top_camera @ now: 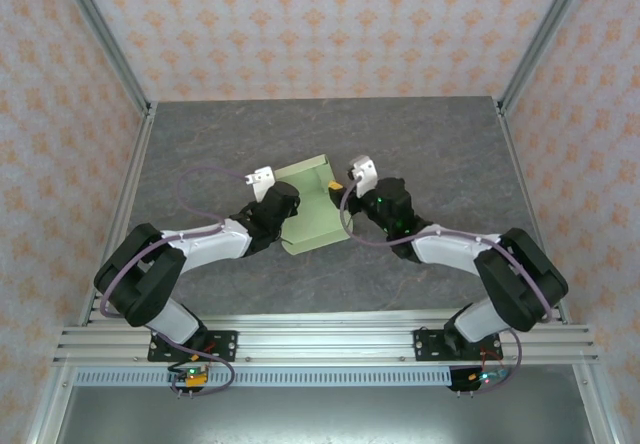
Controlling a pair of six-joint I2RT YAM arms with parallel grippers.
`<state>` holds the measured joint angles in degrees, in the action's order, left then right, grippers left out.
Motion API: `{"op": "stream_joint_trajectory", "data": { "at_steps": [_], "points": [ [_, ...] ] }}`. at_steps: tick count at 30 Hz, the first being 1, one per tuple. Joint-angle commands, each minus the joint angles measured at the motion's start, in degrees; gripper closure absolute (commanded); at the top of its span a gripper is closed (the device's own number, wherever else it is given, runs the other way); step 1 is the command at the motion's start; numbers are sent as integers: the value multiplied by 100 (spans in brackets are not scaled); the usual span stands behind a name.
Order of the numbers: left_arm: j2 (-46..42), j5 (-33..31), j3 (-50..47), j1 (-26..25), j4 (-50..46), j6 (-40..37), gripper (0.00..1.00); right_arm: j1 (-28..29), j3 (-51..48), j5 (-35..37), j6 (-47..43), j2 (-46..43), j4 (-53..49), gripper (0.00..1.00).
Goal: Fold the paper box
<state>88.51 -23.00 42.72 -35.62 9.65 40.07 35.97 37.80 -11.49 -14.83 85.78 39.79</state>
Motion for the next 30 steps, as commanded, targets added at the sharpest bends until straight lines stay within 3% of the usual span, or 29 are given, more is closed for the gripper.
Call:
{"op": "stream_joint_trajectory", "data": {
  "at_steps": [1, 5, 8, 14, 21, 30],
  "points": [
    [-191, -149, 165, 20, -204, 99, 100, -10, 488, -42, -788, 339, -669, 37],
    [-289, -8, 109, 20, -145, 140, 100, -6, 971, 77, -1120, 832, -945, 43],
    [-329, -1, 136, 20, -226, 165, 100, 0, 1068, 367, -990, 1140, -594, 50],
    [-308, 107, 15, 6, -65, 397, 100, 360, 1435, 1498, -1043, 1701, 198, 67],
    [-258, 213, 104, -64, -67, 464, 100, 716, 1945, 2961, -1314, 2413, 1057, 64],
    [-242, 252, 159, -69, -162, 536, 100, 755, 2159, 4575, -1192, 2799, 1463, 88]
  ]
}}
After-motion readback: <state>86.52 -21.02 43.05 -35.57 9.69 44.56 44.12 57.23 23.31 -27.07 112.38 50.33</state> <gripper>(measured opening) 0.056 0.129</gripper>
